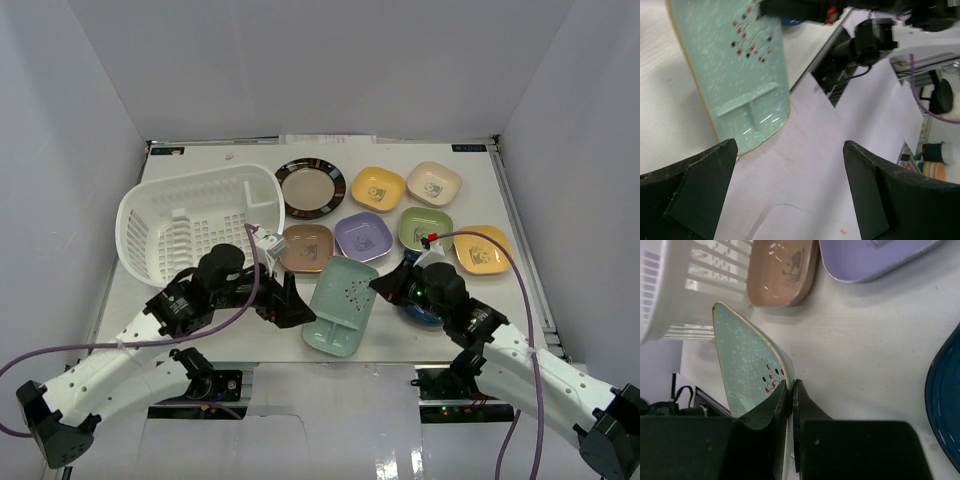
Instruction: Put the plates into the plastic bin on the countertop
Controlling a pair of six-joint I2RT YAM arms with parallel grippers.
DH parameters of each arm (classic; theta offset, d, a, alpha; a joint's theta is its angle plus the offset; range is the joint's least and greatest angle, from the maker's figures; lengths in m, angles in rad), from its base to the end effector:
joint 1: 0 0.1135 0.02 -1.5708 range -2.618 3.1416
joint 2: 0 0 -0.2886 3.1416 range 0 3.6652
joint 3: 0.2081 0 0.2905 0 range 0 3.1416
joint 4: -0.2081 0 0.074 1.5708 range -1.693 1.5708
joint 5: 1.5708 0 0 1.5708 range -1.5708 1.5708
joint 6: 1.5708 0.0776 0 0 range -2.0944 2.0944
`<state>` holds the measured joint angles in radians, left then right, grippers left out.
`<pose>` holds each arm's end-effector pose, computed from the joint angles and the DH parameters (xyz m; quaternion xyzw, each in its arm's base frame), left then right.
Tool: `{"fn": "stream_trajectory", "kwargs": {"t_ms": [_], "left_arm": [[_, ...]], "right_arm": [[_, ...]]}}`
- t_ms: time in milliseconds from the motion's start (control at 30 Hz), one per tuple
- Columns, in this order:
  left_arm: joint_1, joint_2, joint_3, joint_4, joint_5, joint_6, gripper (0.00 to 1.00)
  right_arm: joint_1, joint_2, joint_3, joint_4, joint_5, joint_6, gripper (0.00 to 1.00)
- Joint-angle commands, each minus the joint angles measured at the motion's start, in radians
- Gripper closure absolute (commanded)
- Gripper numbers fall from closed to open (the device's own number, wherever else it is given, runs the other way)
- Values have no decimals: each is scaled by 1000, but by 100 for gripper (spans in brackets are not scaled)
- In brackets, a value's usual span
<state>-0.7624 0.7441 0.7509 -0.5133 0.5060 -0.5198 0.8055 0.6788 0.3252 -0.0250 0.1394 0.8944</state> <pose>0.1299 -0.1761 0.3021 0.2270 0.8128 -0.4667 0.2647 0.1622 0.1533 0.1968 0.0757 0.8230 0.3827 0.4129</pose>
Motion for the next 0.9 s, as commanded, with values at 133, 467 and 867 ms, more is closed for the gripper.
{"fn": "stream_trajectory", "kwargs": {"t_ms": [133, 467, 867], "left_arm": [[-104, 72, -45, -4, -356, -31, 2], [-106, 161, -123, 205, -285, -46, 24], [-106, 135, -164, 369, -176, -112, 91]], "right_arm": [[-238, 18, 186, 83, -434, -28, 92], [-284, 31, 213, 111, -593, -14, 92], [-308, 56, 153, 212, -699, 38, 92]]}}
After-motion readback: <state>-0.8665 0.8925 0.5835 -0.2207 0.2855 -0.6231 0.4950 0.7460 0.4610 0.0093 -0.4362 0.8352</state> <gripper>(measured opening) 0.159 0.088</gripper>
